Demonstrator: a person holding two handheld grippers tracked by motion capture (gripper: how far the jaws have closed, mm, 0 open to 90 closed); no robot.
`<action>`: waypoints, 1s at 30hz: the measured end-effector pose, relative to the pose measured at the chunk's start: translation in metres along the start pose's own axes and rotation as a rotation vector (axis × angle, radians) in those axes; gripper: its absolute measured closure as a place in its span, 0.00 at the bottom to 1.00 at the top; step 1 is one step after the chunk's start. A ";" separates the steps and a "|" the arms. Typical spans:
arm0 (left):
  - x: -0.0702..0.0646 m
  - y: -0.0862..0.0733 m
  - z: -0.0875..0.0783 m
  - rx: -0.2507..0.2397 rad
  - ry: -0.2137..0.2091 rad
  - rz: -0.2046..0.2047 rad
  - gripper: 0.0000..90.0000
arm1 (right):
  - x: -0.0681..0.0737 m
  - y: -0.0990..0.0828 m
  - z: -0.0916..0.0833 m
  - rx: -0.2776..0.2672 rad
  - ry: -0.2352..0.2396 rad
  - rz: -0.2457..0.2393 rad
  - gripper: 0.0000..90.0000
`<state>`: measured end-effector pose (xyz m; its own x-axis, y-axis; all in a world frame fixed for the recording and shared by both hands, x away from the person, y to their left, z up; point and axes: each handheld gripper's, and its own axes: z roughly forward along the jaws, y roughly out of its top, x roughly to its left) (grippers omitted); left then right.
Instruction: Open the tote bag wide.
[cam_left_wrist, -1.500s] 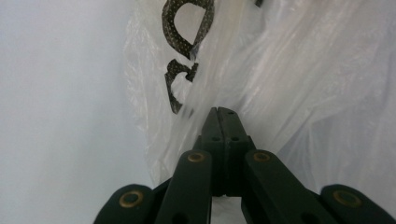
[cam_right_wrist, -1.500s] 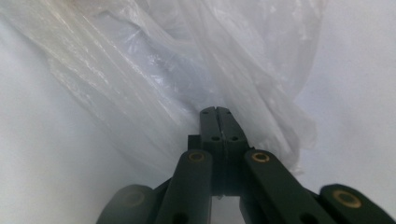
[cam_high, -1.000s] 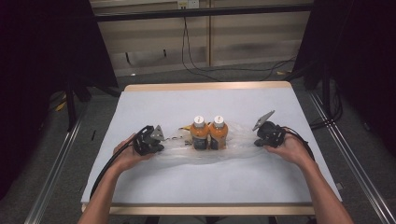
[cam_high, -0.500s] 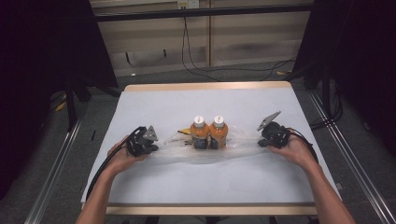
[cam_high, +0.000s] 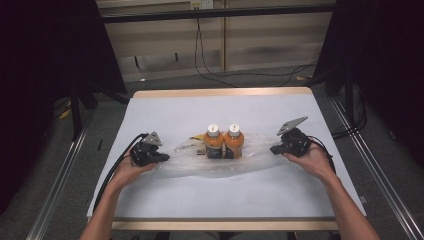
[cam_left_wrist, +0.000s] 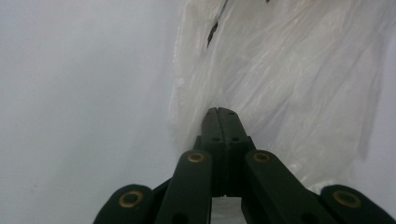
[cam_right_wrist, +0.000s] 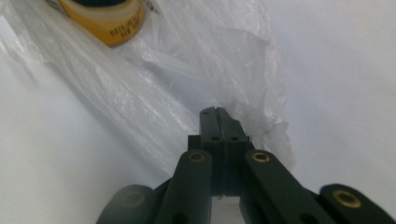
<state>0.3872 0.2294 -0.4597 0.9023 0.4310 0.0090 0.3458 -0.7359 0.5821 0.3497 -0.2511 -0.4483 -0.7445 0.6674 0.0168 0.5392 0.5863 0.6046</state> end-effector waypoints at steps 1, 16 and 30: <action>-0.002 0.001 -0.002 -0.026 -0.006 -0.013 1.00 | -0.001 0.000 -0.001 -0.010 0.004 -0.005 1.00; -0.008 0.010 -0.020 -0.213 0.011 -0.082 0.76 | 0.013 0.006 -0.018 -0.152 0.043 -0.015 0.93; -0.025 0.025 -0.022 -0.307 -0.036 -0.084 0.59 | 0.024 0.017 -0.016 -0.204 0.098 -0.011 0.67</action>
<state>0.3672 0.2119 -0.4277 0.8842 0.4610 -0.0749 0.3304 -0.5042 0.7979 0.3351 -0.2326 -0.4248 -0.7901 0.6077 0.0802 0.4469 0.4817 0.7538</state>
